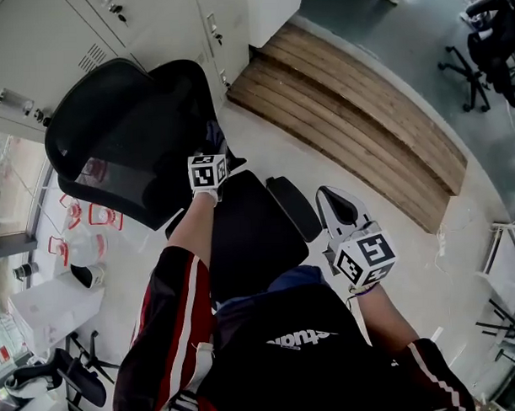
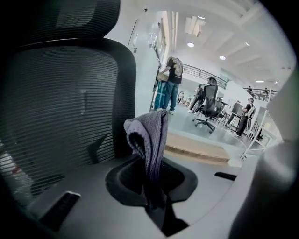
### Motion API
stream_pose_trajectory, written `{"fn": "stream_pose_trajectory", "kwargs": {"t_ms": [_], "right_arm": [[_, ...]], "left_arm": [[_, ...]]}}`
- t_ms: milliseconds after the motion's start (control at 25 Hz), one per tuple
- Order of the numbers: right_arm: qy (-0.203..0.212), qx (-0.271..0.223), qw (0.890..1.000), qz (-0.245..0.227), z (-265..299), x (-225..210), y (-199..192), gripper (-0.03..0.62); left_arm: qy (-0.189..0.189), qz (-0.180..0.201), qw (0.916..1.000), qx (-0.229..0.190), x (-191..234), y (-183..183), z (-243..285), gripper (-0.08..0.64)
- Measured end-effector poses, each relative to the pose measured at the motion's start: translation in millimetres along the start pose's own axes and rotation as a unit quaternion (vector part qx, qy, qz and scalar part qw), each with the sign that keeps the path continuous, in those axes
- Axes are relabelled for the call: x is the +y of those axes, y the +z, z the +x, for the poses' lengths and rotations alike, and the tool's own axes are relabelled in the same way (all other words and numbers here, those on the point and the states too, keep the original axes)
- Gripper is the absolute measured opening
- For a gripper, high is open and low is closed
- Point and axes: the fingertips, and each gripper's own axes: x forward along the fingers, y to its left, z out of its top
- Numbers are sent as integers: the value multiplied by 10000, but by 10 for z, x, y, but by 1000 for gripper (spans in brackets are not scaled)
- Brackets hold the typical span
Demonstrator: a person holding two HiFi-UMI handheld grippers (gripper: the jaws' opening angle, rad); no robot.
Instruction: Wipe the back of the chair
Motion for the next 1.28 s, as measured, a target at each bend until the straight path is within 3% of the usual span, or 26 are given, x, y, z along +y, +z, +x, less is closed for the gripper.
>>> {"fn": "stream_pose_trajectory", "kwargs": {"t_ms": [240, 480, 640, 800, 1120, 1280], "right_arm": [[45, -133, 9998, -103, -34, 15, 131, -3], [345, -197, 9988, -271, 37, 193, 252, -3], [542, -236, 9976, -350, 100, 321, 311, -3], [898, -293, 9946, -424, 192, 563, 394, -3], [1916, -510, 9780, -653, 200, 1355, 664, -3], [2348, -583, 9679, -683, 99, 1682, 775, -3]], "left_arm": [[-301, -25, 9989, -370, -331, 352, -77, 55], [-198, -276, 9966, -749, -243, 532, -607, 55], [32, -233, 9949, -981, -101, 573, -1180, 55], [508, -303, 9896, -1313, 35, 570, -1948, 55], [1141, 231, 9705, -2112, -362, 767, -3513, 55], [1483, -7, 9594, -2397, -502, 774, -4130, 55]]}}
